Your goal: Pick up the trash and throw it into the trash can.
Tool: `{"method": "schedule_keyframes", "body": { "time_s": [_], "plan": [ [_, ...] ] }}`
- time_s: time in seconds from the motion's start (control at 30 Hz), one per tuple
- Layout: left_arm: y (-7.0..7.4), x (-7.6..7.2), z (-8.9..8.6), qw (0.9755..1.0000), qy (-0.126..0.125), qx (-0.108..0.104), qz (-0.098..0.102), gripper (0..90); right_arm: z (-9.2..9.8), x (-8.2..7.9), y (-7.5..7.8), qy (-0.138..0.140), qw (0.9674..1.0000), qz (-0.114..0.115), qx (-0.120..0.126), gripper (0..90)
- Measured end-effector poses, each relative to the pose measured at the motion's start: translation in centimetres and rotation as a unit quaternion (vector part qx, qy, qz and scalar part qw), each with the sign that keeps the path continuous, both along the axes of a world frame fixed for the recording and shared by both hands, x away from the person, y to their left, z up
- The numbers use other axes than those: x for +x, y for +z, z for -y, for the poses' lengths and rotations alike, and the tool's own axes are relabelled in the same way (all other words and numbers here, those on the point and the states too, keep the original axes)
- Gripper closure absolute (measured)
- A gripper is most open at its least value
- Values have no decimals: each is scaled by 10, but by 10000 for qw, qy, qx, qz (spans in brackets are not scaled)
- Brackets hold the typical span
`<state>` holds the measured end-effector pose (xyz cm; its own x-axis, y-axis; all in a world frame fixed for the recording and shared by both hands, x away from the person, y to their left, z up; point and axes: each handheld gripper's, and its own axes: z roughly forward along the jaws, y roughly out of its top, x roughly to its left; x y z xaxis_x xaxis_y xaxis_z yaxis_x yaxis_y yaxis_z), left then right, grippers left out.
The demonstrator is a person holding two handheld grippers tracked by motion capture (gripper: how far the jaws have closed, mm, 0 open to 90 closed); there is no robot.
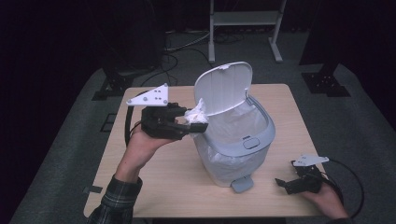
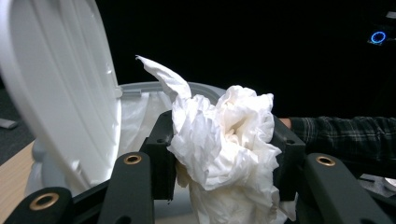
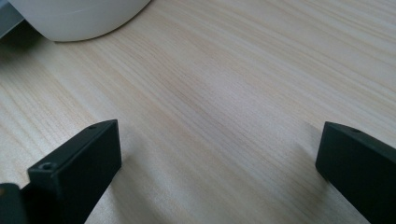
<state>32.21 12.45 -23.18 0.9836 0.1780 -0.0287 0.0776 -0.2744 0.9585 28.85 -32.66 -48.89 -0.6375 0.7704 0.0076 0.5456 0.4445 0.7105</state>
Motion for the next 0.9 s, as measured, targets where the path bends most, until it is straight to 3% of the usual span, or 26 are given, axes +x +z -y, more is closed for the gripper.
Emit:
{"method": "schedule_keyframes", "body": {
  "time_s": [0.9],
  "plan": [
    [-1, 18, 60, 9997, -191, 125, 12, 518, 0, 0, 0, 1, 10000, 1, 0, 0]
  ]
}}
